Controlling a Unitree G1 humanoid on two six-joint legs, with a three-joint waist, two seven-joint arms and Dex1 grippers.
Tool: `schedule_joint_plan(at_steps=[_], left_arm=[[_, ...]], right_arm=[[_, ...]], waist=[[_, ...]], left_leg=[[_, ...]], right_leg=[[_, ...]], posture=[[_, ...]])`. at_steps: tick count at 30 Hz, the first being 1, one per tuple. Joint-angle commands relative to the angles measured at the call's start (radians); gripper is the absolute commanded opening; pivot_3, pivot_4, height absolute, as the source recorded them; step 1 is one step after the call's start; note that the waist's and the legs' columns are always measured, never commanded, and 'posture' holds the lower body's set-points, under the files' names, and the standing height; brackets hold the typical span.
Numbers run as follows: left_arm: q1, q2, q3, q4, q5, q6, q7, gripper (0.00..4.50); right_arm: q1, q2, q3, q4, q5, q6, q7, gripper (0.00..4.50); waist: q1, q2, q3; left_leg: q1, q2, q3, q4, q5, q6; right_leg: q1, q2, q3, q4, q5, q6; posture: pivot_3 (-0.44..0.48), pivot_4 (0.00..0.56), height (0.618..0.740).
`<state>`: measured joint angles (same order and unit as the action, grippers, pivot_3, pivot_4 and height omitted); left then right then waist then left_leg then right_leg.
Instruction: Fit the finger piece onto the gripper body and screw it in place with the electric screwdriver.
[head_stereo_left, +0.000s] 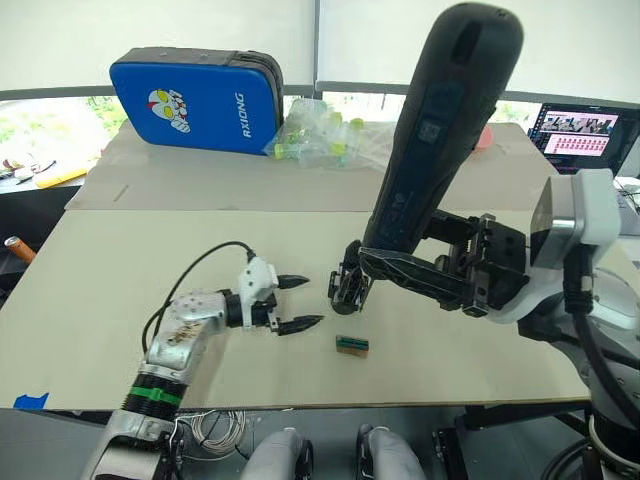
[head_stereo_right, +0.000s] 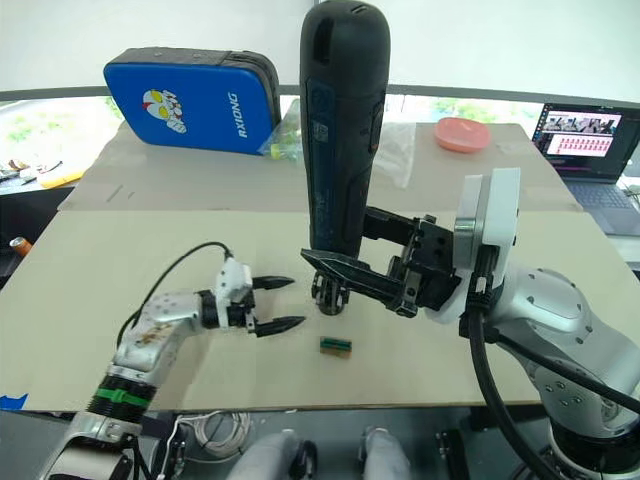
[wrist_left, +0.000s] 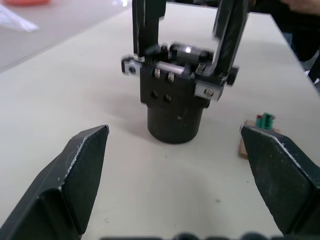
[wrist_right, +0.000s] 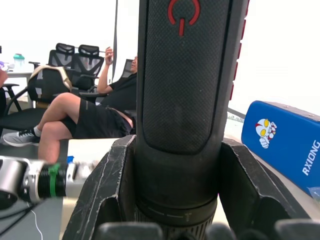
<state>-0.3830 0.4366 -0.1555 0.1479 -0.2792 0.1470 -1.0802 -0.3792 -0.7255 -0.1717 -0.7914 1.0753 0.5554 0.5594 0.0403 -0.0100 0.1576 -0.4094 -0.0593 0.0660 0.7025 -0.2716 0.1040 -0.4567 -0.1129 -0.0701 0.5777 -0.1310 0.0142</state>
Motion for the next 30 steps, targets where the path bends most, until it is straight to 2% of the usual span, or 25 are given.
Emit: schedule_joint_plan(at_steps=[1,13,18,25,30], left_arm=[[-0.024,-0.033,-0.031,0.022,0.035,-0.035,0.022,4.45],[-0.081,-0.192,-0.104,0.220,0.142,-0.158,0.086,4.45],[-0.107,-0.204,-0.097,0.274,0.182,-0.186,0.126,4.45],[-0.129,-0.224,-0.120,0.304,0.175,-0.179,0.072,4.45],[-0.135,-0.233,-0.121,0.314,0.192,-0.187,0.091,4.45]], right_arm=[[-0.024,-0.015,-0.042,-0.030,0.030,-0.015,-0.012,1.88],[-0.008,-0.036,-0.044,-0.027,0.019,-0.019,-0.014,1.88],[0.001,-0.035,-0.043,-0.033,0.010,-0.021,-0.019,1.88],[0.029,-0.032,-0.050,-0.040,-0.001,-0.031,-0.018,1.88],[0.035,-0.031,-0.051,-0.043,-0.005,-0.034,-0.018,1.88]], waist=[[0.000,0.000,0.000],[0.010,-0.001,0.000],[0.013,-0.001,0.000],[0.012,-0.001,0.000],[0.015,-0.001,0.000]], left_leg=[[0.000,0.000,0.000,0.000,0.000,0.000],[-0.001,0.000,0.000,0.002,-0.004,0.006],[-0.001,0.000,0.000,0.005,-0.006,0.010],[-0.001,0.000,0.000,0.010,-0.007,0.012],[-0.001,0.000,0.000,0.010,-0.007,0.012]], right_leg=[[-0.001,0.000,0.000,0.000,0.000,0.000],[0.001,-0.001,0.000,0.000,0.000,0.000],[0.002,-0.002,0.000,0.000,0.001,0.001],[0.002,-0.001,0.000,0.000,0.003,0.004],[0.002,-0.001,0.000,0.000,0.003,0.004]], posture=[[0.000,0.150,0.740],[0.000,0.150,0.740],[0.000,0.150,0.740],[0.000,0.150,0.740],[0.000,0.150,0.740]])
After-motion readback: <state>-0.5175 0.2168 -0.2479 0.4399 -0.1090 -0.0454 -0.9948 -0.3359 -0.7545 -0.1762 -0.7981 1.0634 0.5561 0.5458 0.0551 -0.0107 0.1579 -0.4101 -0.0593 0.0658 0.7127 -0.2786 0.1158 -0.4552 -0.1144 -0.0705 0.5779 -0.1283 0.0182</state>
